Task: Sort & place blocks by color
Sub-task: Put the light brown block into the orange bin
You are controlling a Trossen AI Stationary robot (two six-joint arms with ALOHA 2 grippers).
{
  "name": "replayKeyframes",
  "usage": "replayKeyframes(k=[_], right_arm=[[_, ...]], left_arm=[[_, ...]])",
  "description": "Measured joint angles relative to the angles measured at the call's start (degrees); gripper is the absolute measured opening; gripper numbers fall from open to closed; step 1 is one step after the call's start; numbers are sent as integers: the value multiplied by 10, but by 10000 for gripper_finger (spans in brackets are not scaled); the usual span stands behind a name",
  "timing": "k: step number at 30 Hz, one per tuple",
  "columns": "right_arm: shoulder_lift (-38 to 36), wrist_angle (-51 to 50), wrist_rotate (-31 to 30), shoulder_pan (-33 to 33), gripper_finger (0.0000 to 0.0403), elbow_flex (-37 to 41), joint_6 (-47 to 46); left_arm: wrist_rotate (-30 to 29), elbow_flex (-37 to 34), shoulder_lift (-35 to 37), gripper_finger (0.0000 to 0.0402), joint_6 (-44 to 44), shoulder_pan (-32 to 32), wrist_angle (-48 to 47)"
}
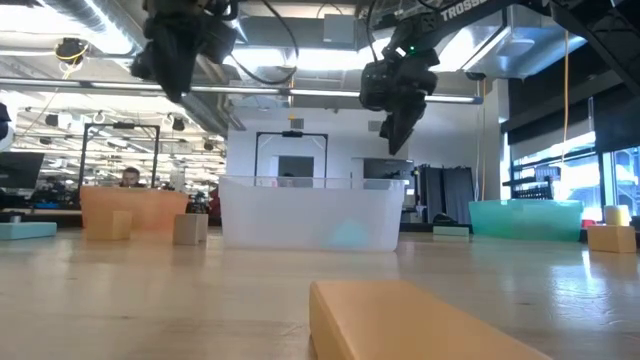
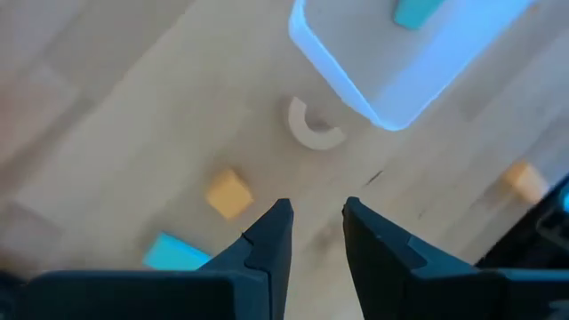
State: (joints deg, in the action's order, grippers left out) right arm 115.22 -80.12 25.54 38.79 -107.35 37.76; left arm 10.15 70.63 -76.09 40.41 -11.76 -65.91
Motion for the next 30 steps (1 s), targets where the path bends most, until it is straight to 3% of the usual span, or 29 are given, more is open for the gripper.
replayKeyframes(k=[6, 14, 25, 30], right_arm=[[0, 1, 0, 0, 175, 0, 0], [0, 40, 0, 0, 174, 0, 0], [0, 136, 0, 0, 174, 0, 0], [0, 180, 0, 0, 174, 0, 1]], left_arm=[[-76, 0, -1, 94, 143, 65, 0], [-81, 0, -2, 94, 233, 97, 0], [-126, -1, -2, 94, 260, 124, 0], [-126, -1, -2, 94, 320, 124, 2]])
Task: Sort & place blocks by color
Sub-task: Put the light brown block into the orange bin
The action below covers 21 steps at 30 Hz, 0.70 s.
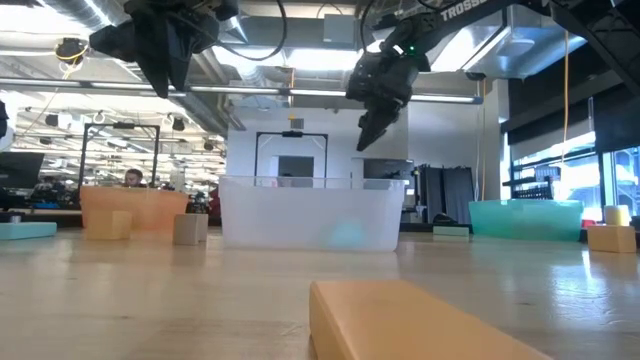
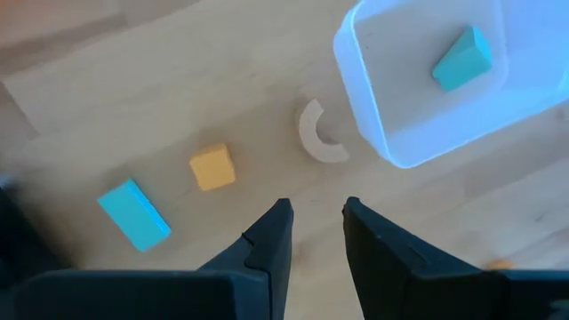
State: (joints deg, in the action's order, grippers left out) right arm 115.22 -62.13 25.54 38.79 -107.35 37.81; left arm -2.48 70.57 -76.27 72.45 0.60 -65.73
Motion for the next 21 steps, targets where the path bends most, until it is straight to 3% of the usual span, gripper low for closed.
replayKeyframes(k=[4, 8, 14, 21], right_arm=[[0, 31, 0, 0, 174, 0, 0], [0, 57, 0, 0, 174, 0, 0], [0, 84, 0, 0, 174, 0, 0], [0, 92, 0, 0, 174, 0, 0]], left_arm=[[-19, 0, 0, 105, 19, -1, 17], [-43, 0, 0, 142, 11, -1, 26], [-4, -40, -3, 207, 61, 1, 28], [-11, -102, -3, 211, 64, -9, 97]])
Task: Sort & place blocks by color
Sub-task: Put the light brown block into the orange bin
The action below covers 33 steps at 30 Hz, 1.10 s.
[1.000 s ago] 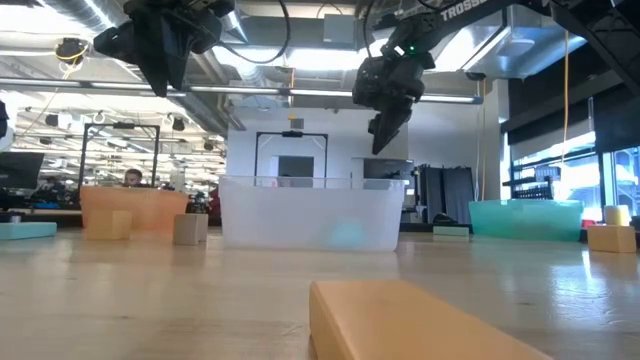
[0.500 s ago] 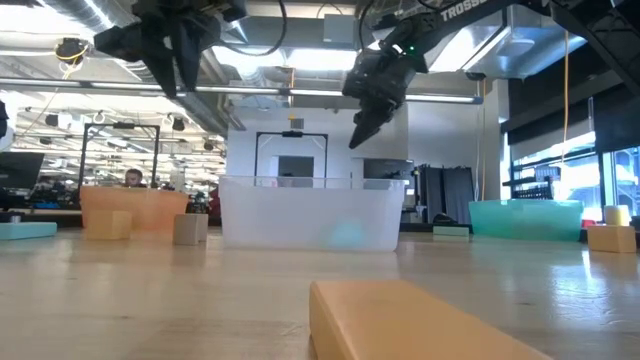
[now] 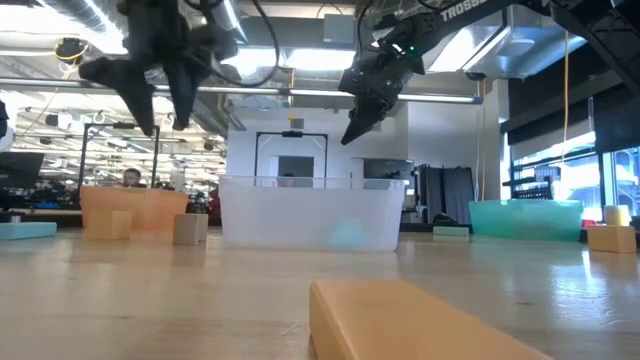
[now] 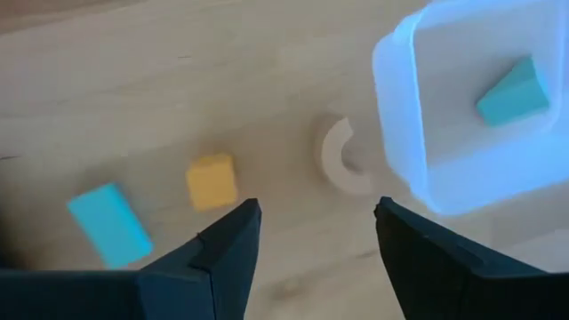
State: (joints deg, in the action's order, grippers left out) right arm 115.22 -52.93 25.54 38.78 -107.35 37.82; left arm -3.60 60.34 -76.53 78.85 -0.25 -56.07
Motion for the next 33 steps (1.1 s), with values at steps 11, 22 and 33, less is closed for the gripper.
replayKeyframes(k=[11, 22, 33], right_arm=[[0, 0, 0, 0, 174, 0, -1], [0, -22, 185, -4, 174, 0, 4], [0, -96, 252, -23, 175, 0, 62]], left_arm=[[1, -127, 0, 213, 40, 8, 202], [-14, -150, -8, 213, 97, 37, 222], [-8, -150, -80, 213, 106, 41, 282]])
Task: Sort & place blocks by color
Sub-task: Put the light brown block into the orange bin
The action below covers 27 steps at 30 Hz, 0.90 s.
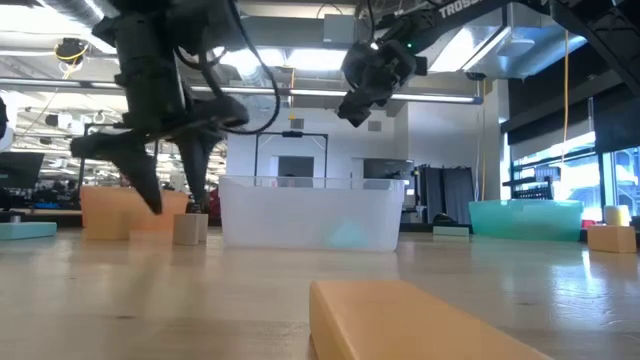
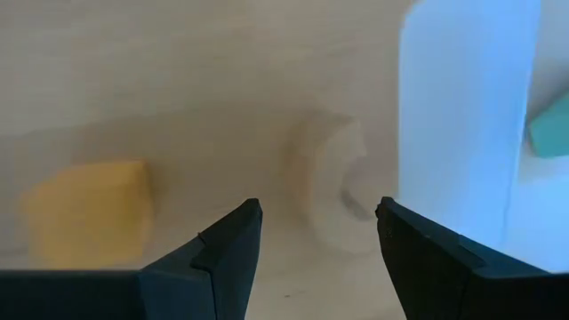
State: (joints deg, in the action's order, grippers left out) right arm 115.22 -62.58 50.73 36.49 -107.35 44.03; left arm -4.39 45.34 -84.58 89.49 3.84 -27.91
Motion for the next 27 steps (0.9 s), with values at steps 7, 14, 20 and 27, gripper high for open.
replayKeyframes(k=[7, 14, 20, 27], right_arm=[[0, 0, -1, -8, 175, 0, 0], [0, 1, -1, -9, 175, 0, 0], [0, 0, -1, -9, 175, 0, -2], [0, 2, -1, -9, 175, 0, 0]], left_arm=[[10, 2, -46, 213, 1, 0, 12], [17, 2, -71, 213, 4, -3, 16], [-3, 2, -73, 213, 10, -3, 16], [-3, 2, -77, 183, 34, -3, 8]])
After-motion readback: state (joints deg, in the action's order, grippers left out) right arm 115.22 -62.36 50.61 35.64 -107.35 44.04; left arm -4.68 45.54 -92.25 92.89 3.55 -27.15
